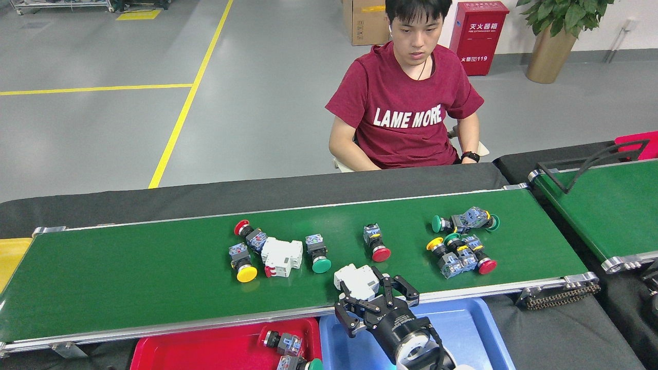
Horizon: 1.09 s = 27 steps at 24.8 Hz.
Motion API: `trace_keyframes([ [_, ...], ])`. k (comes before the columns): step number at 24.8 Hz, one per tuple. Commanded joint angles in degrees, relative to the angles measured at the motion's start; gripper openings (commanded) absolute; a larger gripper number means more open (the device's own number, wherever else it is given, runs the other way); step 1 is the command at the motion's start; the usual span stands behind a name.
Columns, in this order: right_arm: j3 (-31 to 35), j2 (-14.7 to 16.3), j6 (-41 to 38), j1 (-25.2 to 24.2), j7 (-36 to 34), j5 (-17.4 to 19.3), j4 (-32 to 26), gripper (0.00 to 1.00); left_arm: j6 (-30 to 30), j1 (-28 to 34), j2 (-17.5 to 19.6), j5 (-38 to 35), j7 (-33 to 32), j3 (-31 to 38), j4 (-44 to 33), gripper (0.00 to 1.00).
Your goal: Pick switch part from conveyor to tray
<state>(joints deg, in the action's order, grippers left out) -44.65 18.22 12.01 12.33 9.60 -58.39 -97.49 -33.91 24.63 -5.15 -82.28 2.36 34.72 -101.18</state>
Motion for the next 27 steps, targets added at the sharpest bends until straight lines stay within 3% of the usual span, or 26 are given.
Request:
trace_keyframes([
  [1,1.7,4.5,-5.1,-1.0,0.3,0.6,-3.6,0.18,3.9,-0.6,0.3,1.3,0.5,0.6,-0.7,1.00],
  [3,5.3,7.7,-10.0,-2.8,-1.2,0.6,-3.7,0.18,4.6,-0.6,0.3,1.4,0.5,0.4,-0.7,1.00],
  [5,11.8,10.9,-16.9,-8.3,-4.0,0.6,-3.7,0.18,4.6,-0.6,0.4,1.4,0.5,0.3,-0.7,1.00],
  [7,15.7,16.1,-22.4,-13.0,-7.1,0.5,-3.8,0.18,4.6,-0.7,0.8,1.3,0.5,0.1,-0.7,1.00],
  [9,16.6,19.6,-23.9,-15.5,-11.6,0.6,-3.8,0.19,4.6,-1.6,1.6,1.2,0.2,-1.1,-0.7,1.00],
  [11,16.9,20.9,-23.9,-18.0,-13.7,0.5,-3.5,0.21,5.0,-4.9,1.8,0.5,-0.5,-4.4,-0.8,1.00],
  [12,17.1,20.6,-23.6,-18.5,-13.9,0.5,-3.2,0.27,5.3,-6.7,1.9,0.0,-1.0,-6.1,-0.7,1.00],
  [13,17.7,20.2,-23.3,-18.7,-13.9,0.6,-3.1,0.46,6.1,-9.0,1.8,-1.2,-2.0,-7.5,-0.7,1.00],
  [14,18.5,19.6,-23.3,-18.9,-13.6,0.6,-3.2,0.87,7.5,-10.3,1.8,-2.8,-3.8,-8.6,-0.7,1.00],
  [15,19.4,18.8,-23.3,-20.0,-13.5,0.7,-3.5,0.97,8.0,-11.4,1.9,-3.7,-5.8,-9.4,-0.7,1.00],
  [23,20.7,17.2,-23.3,-19.7,-12.9,0.8,-3.8,0.97,8.4,-17.0,2.1,-6.5,-7.9,-15.2,4.8,1.00],
  [24,22.5,16.0,-22.8,-18.4,-12.9,0.9,-3.7,0.97,8.4,-17.6,2.1,-7.4,-7.9,-15.2,6.0,1.00],
  [27,26.4,7.7,-16.4,-13.1,-12.3,0.7,-0.6,0.96,8.5,-20.1,2.2,-8.0,-7.9,-14.9,9.2,1.00],
])
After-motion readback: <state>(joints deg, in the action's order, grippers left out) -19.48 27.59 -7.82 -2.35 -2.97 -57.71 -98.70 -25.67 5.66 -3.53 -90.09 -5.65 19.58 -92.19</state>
